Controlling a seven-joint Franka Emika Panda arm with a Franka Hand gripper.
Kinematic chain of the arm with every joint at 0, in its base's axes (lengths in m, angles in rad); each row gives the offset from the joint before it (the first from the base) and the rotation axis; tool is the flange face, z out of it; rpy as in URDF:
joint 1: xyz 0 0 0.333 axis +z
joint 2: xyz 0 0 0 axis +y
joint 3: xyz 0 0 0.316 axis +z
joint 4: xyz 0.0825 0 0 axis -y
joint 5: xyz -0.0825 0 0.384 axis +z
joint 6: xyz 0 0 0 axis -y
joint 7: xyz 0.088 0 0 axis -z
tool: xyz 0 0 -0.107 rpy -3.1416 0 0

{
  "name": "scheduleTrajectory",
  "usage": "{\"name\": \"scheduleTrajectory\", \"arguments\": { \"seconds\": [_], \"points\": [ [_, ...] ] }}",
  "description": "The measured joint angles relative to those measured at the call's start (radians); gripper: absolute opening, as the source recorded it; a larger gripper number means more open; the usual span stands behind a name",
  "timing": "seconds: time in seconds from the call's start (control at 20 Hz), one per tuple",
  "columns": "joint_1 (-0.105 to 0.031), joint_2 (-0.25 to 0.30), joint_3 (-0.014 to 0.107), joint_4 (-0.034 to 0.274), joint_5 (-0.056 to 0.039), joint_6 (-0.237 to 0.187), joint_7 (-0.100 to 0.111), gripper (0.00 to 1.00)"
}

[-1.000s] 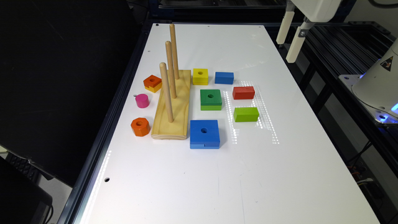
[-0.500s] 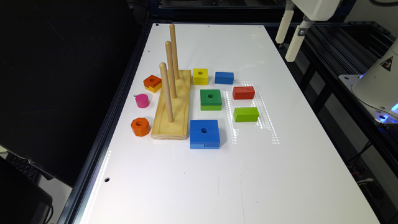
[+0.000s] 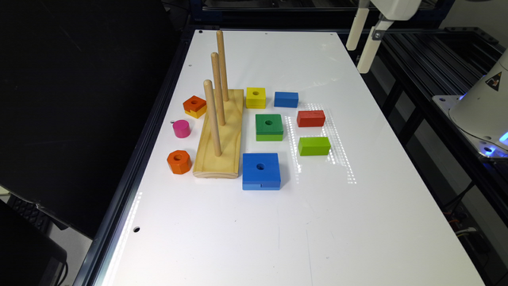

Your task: Pick up yellow block.

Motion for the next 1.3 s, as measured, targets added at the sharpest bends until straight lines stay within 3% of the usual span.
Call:
{"name": "scheduleTrajectory", "arguments": {
  "seconds": [0.35,0.85,1.15,1.3],
  "points": [
    [-0.02,0.05,0.0,0.032,-0.0003,0.018,-0.019,1.0],
    [-0.026,0.063,0.0,0.046,-0.0005,0.019,-0.024,1.0],
    [-0.055,0.117,0.0,0.101,-0.0007,0.022,-0.053,1.0],
    [-0.057,0.167,0.0,0.141,-0.0007,0.027,-0.056,1.0]
  ]
}}
